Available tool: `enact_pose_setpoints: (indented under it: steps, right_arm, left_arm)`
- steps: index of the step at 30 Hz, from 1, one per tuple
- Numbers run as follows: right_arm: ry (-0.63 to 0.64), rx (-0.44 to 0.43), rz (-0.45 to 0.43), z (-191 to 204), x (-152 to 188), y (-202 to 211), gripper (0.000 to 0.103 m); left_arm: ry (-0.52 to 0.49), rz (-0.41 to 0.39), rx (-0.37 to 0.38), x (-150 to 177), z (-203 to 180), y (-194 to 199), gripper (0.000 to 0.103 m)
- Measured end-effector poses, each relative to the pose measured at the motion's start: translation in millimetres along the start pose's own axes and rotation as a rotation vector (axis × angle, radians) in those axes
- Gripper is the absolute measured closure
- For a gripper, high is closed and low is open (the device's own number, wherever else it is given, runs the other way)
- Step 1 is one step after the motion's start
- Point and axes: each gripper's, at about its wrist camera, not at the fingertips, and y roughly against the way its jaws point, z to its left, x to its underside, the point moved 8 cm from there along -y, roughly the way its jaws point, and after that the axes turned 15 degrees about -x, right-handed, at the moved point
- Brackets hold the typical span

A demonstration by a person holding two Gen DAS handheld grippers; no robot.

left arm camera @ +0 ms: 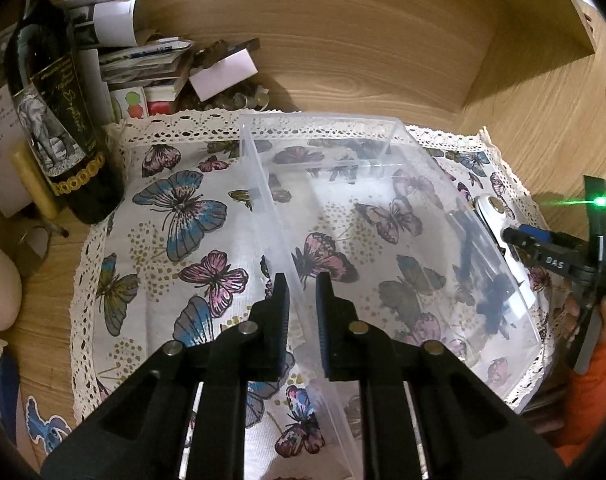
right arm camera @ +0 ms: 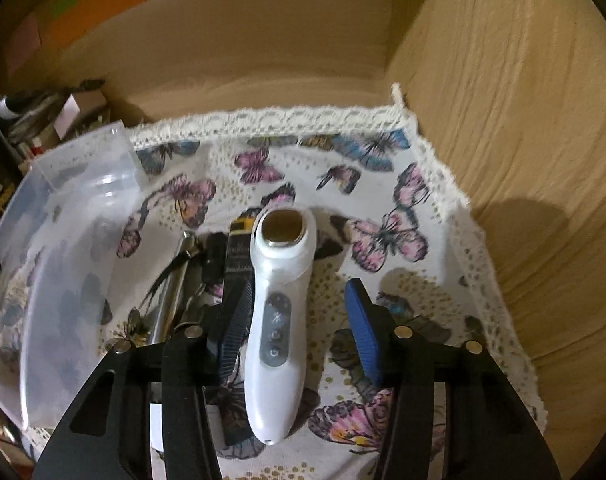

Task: Organize rigid objects
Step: 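Grip the clear box wall with the left tool while the right tool reaches the white device, then grasp the white facial device with the right tool and lower it into the box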

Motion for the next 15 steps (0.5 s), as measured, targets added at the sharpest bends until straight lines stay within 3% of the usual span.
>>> enact_pose_setpoints:
  steps: [8, 15]
  right_arm:
    - [0.008, 0.004, 0.092, -1.5, 3.1, -30.0, 0.073]
    - [0.027, 0.024, 0.044, 1.9, -0.9, -18.7, 0.073]
  left_arm:
    - [-0.004, -0.009, -0.007, -0.3, -0.3, 0.1, 0.09]
    - [-0.009, -0.022, -0.026, -0.9, -1.8, 1.2, 0.09]
